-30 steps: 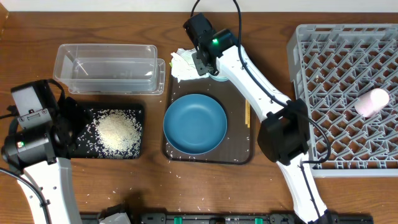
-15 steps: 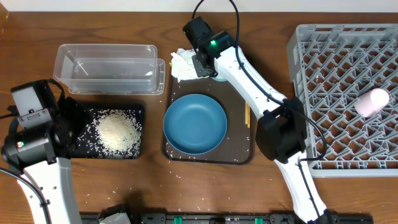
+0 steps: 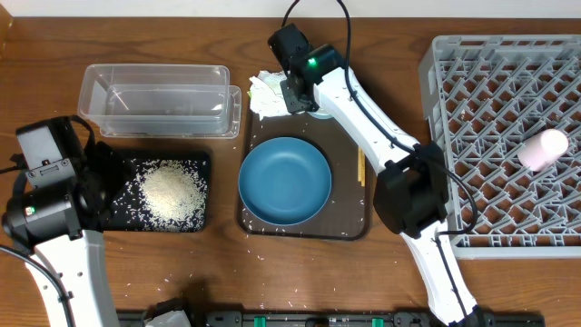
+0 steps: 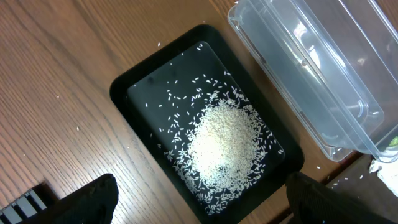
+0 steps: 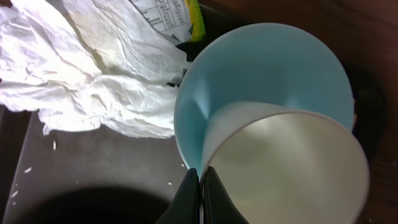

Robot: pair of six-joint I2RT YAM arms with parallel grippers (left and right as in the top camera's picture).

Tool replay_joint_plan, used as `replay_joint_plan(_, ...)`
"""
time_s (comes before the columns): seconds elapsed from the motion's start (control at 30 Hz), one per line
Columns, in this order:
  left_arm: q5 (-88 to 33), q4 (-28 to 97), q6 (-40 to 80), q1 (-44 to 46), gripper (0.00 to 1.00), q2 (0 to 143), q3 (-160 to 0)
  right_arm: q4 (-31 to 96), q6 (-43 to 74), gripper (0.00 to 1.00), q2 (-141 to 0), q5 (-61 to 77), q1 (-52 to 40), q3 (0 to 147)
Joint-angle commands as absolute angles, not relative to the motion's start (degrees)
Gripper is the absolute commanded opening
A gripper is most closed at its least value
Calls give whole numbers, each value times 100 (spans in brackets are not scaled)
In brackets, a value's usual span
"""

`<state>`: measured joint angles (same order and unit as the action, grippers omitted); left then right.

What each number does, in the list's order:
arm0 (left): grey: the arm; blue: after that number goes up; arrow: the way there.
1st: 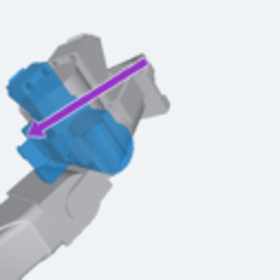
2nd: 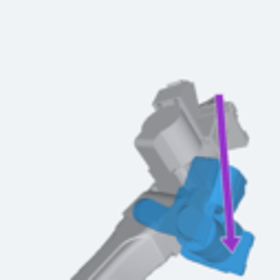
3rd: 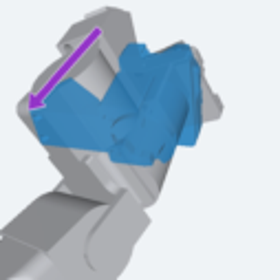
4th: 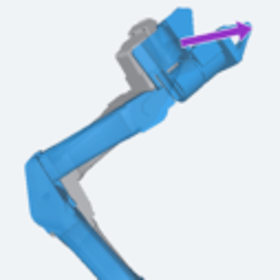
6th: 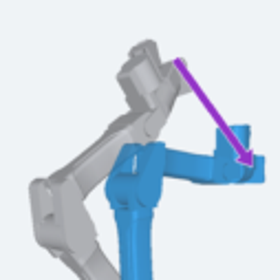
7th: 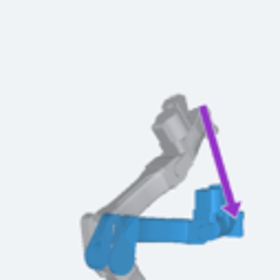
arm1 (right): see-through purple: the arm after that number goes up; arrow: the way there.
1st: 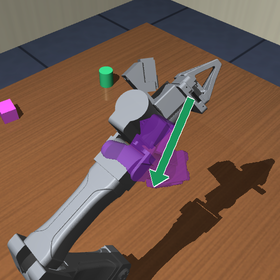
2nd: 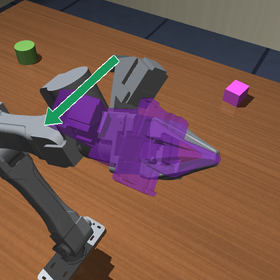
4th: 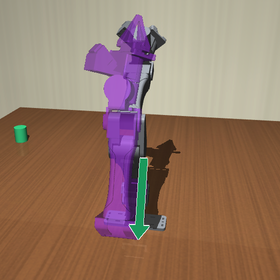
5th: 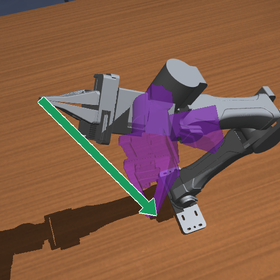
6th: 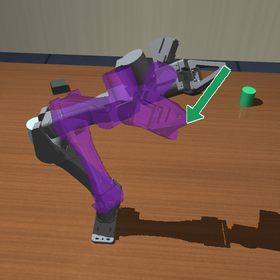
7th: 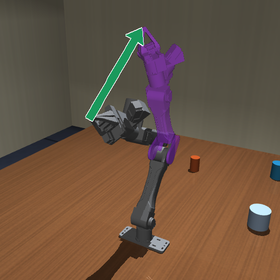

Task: Sort waste into correct bins and load items into the dishwasher rack

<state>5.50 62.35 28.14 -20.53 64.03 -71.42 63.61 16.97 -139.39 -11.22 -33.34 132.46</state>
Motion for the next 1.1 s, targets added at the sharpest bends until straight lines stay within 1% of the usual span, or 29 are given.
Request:
replay_joint_plan(0.0, 582, 6235, 2821, -2082, 89, 6429, -7190, 6440, 1780, 1, -13513, -1083, -3124, 13598)
replay_joint_plan(0.23, 582, 6235, 2818, -2082, 89, 6429, -7190, 6504, 1754, 1, -12457, -790, -2469, 13716)
replay_joint_plan(0.37, 582, 6235, 2821, -2082, 89, 6431, -7190, 6604, 1575, 1, -11957, -97, -1673, 13716)
replay_joint_plan(0.43, 582, 6235, 2818, -2082, 89, 6429, -7190, 6639, 1507, 1, -11791, 443, -1098, 13716)
replay_joint_plan(0.7, 582, 6235, 2821, -2082, 89, 6431, -7190, 6726, 1299, 1, -11830, 2434, 827, 13579)
replay_joint_plan(0.8, 582, 6235, 2818, -2082, 89, 6429, -7190, 6711, 1299, 1, -11900, 2842, 1363, 13566)
replay_joint_plan(0.93, 582, 6235, 2818, -2082, 89, 6429, -7190, 6783, 1282, 1, -12005, 3124, 1822, 13552)
replay_joint_plan(1.07, 582, 6235, 2818, -2082, 89, 6429, -7190, 6908, 1122, 1, -12090, 3146, 1977, 13546)
